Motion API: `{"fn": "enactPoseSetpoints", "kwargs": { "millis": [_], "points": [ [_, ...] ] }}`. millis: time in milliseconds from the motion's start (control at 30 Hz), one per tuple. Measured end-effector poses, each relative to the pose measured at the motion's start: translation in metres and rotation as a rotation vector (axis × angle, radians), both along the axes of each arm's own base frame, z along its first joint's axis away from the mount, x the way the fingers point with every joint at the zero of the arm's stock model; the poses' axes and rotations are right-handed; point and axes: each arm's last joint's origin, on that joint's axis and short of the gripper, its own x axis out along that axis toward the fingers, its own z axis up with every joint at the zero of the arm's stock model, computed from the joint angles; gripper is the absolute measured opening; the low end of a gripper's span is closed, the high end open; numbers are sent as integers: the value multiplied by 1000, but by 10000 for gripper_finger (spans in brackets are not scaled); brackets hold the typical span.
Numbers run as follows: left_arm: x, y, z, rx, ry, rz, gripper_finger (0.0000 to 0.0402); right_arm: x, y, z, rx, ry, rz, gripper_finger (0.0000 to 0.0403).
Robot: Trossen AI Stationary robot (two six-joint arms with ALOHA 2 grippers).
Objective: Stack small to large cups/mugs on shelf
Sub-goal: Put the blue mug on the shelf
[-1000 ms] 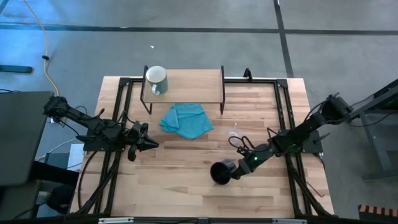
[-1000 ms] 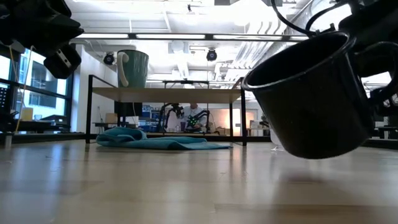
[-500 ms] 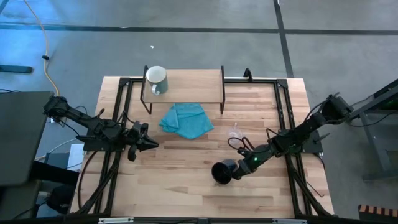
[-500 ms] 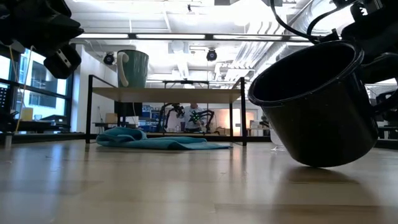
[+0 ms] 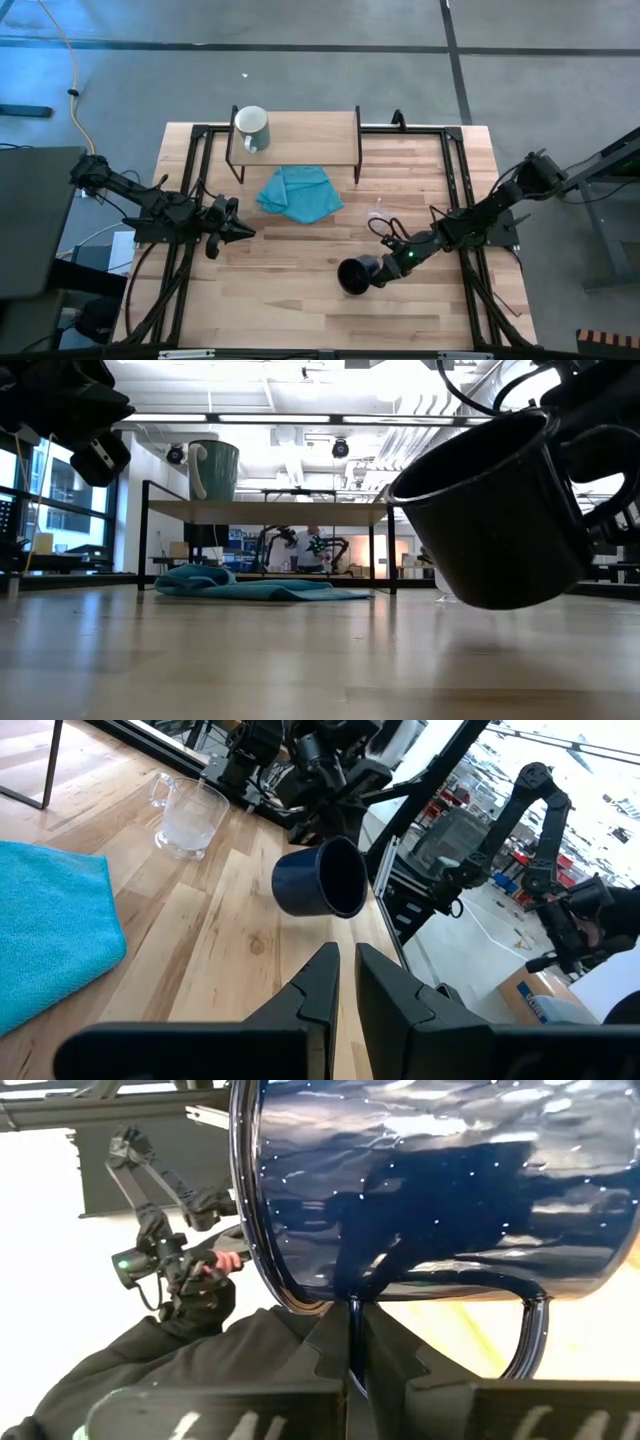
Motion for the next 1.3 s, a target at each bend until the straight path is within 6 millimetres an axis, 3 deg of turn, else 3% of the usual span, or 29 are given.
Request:
{"fn": "enactPoseSetpoints", "kwargs": {
  "millis": [467, 767, 1033, 1300],
  "points": [
    [0, 0, 0, 0, 0, 0, 26, 1, 0, 2, 13, -20, -36, 0],
    [0, 0, 0, 0, 0, 0, 26, 6, -4, 12, -1, -147, -190, 0],
    [0, 0, 0, 0, 0, -11, 26, 6, -5, 11, 3, -122, -254, 0],
    [0, -1, 0, 8, 0, -35, 26, 36, 1, 13, 4, -140, -191, 0]
  ]
}}
